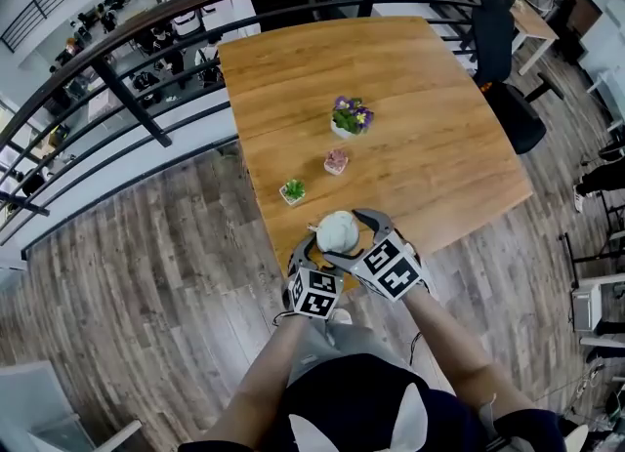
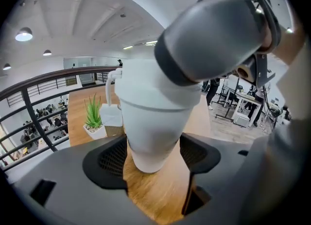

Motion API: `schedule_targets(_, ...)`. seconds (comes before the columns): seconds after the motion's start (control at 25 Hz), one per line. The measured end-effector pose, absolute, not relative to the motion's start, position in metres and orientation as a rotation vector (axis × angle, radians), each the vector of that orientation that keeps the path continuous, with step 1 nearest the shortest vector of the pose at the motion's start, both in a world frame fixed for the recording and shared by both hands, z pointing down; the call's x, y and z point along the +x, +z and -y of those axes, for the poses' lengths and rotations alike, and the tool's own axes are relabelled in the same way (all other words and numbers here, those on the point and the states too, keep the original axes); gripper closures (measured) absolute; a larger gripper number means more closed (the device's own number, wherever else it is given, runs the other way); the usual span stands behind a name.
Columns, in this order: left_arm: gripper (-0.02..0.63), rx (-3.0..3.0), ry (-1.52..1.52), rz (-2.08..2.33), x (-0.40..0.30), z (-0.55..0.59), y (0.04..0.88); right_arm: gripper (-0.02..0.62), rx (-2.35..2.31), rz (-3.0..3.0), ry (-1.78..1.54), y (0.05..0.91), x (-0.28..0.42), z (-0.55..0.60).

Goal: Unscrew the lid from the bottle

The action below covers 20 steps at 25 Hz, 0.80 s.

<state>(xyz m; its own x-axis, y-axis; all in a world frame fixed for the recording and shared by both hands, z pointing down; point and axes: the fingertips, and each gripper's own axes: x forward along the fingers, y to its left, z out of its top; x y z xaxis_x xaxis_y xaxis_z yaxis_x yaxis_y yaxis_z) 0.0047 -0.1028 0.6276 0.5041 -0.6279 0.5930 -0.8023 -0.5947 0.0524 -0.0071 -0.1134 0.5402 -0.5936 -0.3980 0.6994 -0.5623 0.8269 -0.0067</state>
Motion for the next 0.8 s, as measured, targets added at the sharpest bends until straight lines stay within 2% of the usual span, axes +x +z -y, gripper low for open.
schedule_targets(0.12, 0.282, 2.434, 0.758, 1.192, 0.0041, 0.1036, 0.6285, 0.196, 0.704, 2.259, 0.305, 0.5448, -0.0083, 0.1140)
schedule_targets(0.8, 0.282, 2.451, 0.836, 1.135, 0.0005, 0.1034, 0.6301, 0.204, 0.599, 2.276, 0.286, 0.5453, -0.0120, 0.1097)
